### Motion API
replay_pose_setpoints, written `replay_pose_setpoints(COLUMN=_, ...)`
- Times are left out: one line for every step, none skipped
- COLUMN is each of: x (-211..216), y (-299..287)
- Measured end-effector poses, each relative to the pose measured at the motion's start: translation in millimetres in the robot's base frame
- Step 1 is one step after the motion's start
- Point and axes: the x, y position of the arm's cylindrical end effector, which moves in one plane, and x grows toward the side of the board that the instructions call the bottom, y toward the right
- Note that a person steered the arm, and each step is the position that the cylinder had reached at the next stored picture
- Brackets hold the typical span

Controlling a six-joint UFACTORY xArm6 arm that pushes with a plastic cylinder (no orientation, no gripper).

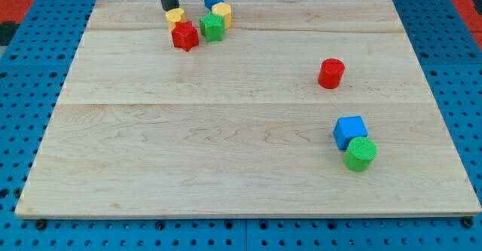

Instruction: Separate the green star from the hexagon

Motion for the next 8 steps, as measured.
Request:
replay_pose_setpoints(x=-16.3, y=0.4)
replay_pose_setpoints(x=-3.6, y=15.3)
replay_pose_setpoints(x=-1.2, y=30.2)
replay_pose_setpoints(x=1.9, y=-8.7)
replay_pose_setpoints(x=9.1, y=-28.0)
replay_pose_setpoints(x=12.9, y=-30.6)
replay_pose_setpoints(x=12.9, y=-14.0)
replay_pose_setpoints(x=15.0, y=-0.3)
